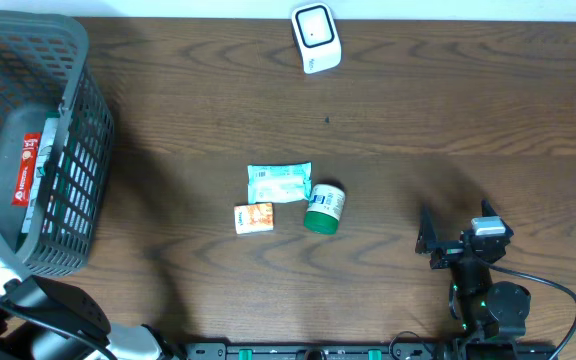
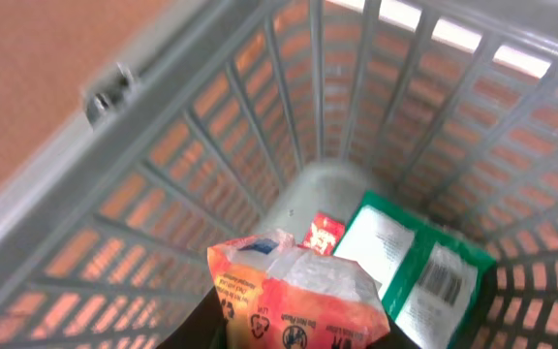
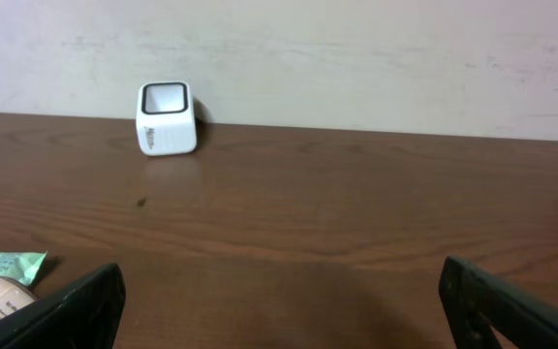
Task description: Scan the item barcode
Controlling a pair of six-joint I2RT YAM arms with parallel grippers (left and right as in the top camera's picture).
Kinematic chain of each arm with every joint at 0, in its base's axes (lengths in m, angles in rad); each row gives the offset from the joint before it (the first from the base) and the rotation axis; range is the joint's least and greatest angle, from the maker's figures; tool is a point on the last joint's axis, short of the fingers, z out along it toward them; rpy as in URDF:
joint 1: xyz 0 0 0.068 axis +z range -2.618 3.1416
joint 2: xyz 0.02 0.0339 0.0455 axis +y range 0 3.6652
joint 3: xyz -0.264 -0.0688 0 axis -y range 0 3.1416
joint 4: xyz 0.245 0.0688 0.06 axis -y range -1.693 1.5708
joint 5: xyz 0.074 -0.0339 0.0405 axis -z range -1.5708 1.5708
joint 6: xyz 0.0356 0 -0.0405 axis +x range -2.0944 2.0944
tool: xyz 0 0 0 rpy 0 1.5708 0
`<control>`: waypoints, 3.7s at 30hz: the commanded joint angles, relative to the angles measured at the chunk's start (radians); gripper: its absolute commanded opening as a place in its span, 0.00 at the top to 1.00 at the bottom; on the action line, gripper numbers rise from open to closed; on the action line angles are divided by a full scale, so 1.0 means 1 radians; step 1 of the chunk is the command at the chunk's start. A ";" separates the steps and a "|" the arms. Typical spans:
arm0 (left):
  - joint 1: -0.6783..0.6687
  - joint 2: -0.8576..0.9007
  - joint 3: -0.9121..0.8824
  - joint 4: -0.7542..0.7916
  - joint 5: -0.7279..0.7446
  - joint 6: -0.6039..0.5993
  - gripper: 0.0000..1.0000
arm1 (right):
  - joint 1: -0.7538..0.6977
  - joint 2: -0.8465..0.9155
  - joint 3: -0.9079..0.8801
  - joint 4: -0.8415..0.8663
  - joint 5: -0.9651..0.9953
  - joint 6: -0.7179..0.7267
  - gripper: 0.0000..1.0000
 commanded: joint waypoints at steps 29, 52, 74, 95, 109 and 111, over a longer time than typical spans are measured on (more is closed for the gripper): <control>-0.002 0.497 -0.067 -0.024 -0.132 0.015 0.25 | -0.005 -0.002 -0.001 -0.004 0.003 0.014 0.01; -0.002 0.496 -0.184 0.073 -0.004 0.012 0.93 | -0.005 -0.002 -0.001 -0.004 0.003 0.014 0.01; -0.003 -0.065 -0.129 0.101 -0.013 -0.126 0.92 | -0.005 -0.002 -0.001 -0.004 0.003 0.014 0.01; -0.003 0.394 -0.181 0.069 0.023 -0.009 0.67 | -0.005 -0.002 -0.001 -0.004 0.003 0.014 0.01; -0.002 0.535 -0.188 0.081 -0.005 -0.009 0.21 | -0.005 -0.002 -0.001 -0.004 0.003 0.014 0.01; -0.002 0.566 -0.188 0.083 -0.005 -0.009 0.27 | -0.005 -0.002 -0.001 -0.004 0.003 0.014 0.01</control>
